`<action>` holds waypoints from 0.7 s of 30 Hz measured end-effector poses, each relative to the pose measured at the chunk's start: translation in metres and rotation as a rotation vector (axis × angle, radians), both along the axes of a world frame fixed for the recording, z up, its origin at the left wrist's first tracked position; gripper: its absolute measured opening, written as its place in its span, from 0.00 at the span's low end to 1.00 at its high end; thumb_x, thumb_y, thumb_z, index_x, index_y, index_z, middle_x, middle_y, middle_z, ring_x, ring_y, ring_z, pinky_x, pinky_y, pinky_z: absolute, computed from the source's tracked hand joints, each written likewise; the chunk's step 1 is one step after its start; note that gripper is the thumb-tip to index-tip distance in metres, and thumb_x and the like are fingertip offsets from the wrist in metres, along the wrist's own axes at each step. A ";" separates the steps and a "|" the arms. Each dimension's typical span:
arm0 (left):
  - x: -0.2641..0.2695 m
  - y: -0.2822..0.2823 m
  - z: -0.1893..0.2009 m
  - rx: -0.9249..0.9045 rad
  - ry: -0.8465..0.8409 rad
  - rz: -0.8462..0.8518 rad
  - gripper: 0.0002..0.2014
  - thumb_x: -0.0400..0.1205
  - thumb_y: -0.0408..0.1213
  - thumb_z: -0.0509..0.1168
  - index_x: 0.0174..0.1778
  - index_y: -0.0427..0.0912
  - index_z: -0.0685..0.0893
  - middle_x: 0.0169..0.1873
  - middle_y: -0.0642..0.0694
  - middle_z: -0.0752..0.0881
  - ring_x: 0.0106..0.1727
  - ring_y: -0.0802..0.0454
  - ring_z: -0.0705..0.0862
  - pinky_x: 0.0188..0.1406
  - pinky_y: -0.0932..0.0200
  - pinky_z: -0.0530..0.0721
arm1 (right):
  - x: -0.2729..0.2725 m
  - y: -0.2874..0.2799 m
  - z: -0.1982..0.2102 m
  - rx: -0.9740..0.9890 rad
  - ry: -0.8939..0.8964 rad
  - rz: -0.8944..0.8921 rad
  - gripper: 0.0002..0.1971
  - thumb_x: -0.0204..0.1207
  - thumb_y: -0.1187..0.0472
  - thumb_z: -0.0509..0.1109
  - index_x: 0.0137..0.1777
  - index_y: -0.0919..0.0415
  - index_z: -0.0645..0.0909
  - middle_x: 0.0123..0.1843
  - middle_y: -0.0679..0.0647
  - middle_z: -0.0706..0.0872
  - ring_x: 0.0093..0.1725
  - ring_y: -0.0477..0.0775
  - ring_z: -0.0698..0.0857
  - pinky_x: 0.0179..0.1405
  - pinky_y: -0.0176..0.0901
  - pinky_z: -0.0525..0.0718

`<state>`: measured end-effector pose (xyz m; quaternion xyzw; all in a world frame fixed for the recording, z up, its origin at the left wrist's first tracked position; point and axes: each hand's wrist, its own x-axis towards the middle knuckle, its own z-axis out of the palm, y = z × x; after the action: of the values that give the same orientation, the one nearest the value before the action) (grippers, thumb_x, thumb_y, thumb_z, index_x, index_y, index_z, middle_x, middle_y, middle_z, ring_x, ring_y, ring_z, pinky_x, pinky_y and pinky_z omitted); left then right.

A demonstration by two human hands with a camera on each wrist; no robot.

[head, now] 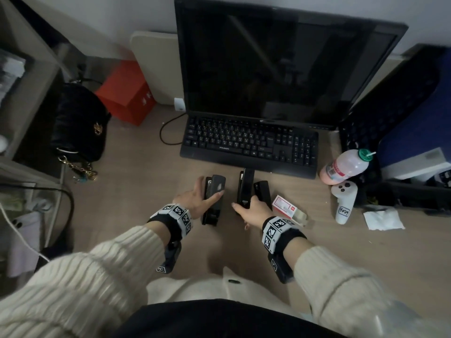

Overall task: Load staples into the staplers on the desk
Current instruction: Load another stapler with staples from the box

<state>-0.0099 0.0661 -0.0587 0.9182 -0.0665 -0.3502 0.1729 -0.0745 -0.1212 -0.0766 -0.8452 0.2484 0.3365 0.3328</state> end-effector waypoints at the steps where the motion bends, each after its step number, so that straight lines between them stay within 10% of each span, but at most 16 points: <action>1: -0.001 0.001 0.000 -0.007 0.018 -0.001 0.49 0.70 0.81 0.46 0.82 0.57 0.45 0.60 0.40 0.88 0.55 0.41 0.88 0.58 0.44 0.85 | 0.002 0.001 0.001 -0.026 0.006 0.009 0.37 0.75 0.33 0.60 0.71 0.65 0.66 0.51 0.59 0.89 0.44 0.56 0.91 0.53 0.50 0.87; 12: -0.019 0.007 -0.008 0.032 0.067 -0.059 0.60 0.65 0.59 0.78 0.85 0.50 0.45 0.62 0.44 0.85 0.60 0.43 0.85 0.60 0.47 0.85 | 0.009 0.006 -0.008 -0.080 -0.012 -0.032 0.28 0.63 0.39 0.65 0.54 0.60 0.79 0.46 0.59 0.91 0.44 0.63 0.90 0.47 0.55 0.90; 17: -0.027 0.009 -0.011 -0.069 0.124 0.007 0.54 0.71 0.47 0.76 0.85 0.48 0.46 0.50 0.46 0.85 0.45 0.48 0.86 0.45 0.58 0.82 | 0.006 0.013 0.005 -0.101 -0.008 -0.018 0.17 0.69 0.45 0.66 0.47 0.59 0.76 0.46 0.59 0.91 0.45 0.64 0.90 0.46 0.53 0.89; 21: -0.027 0.006 -0.004 -0.108 0.107 0.046 0.51 0.73 0.48 0.75 0.85 0.47 0.48 0.57 0.43 0.86 0.52 0.45 0.86 0.50 0.54 0.83 | -0.002 0.020 0.005 -0.095 -0.012 0.053 0.15 0.71 0.46 0.67 0.36 0.58 0.78 0.42 0.58 0.91 0.45 0.59 0.89 0.40 0.42 0.84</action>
<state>-0.0370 0.0717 -0.0630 0.8888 -0.0551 -0.3905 0.2335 -0.0762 -0.1014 -0.0716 -0.8683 0.2395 0.3280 0.2849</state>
